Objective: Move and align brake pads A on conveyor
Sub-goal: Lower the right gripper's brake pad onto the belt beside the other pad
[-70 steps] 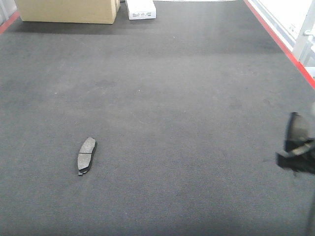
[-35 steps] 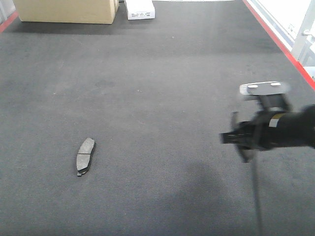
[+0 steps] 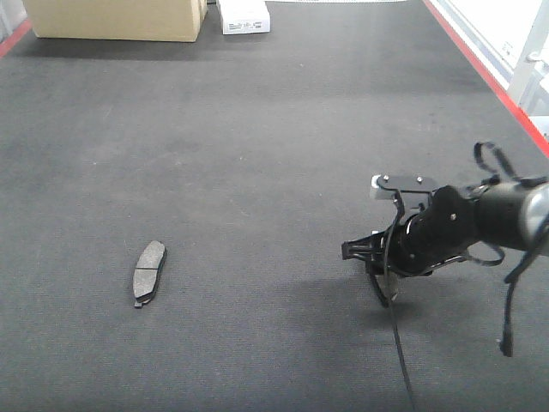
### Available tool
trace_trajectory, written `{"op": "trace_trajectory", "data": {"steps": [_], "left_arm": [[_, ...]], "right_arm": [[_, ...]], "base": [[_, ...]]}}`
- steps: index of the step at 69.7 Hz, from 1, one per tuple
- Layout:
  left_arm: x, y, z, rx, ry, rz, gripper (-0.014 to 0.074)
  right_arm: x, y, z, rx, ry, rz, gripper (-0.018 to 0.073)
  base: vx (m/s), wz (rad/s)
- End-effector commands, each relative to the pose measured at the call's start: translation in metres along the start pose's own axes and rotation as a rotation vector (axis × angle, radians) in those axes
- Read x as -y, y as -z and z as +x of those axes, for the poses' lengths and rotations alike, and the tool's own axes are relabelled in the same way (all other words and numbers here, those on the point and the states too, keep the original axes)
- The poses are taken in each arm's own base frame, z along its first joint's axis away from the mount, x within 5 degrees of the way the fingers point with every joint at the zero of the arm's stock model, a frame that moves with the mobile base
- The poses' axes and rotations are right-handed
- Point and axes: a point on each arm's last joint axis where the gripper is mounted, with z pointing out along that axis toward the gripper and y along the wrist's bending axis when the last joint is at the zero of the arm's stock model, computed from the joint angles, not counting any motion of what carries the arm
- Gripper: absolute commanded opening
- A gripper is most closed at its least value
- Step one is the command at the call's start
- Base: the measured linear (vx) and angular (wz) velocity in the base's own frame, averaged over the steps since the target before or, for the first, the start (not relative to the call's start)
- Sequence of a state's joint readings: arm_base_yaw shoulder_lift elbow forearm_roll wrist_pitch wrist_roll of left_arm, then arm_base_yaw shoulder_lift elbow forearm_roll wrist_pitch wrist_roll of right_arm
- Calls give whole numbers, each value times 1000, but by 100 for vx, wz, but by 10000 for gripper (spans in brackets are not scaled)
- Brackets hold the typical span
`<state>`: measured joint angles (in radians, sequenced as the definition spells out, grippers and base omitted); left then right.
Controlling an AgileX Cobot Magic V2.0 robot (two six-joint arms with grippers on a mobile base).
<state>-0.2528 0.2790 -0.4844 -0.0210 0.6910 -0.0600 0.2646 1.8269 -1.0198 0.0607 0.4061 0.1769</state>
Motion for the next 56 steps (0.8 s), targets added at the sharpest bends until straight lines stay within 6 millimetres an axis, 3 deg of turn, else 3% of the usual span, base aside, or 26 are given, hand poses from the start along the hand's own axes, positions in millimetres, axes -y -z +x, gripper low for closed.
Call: {"op": "trace_trajectory", "data": {"steps": [1,32,56], "left_arm": [[1,3,-13,80,1,14,-6],[1,3,-13,80,1,14,-6],[1,3,-13,80,1,14,-6]], "right_arm": [[-4,14,-22,157,6,-30,46],[-5,10,-25,203,11,-36,76],[-5,10,-26,213,12,-37,263]], "base": [[0,0],[0,0],[0,0]]}}
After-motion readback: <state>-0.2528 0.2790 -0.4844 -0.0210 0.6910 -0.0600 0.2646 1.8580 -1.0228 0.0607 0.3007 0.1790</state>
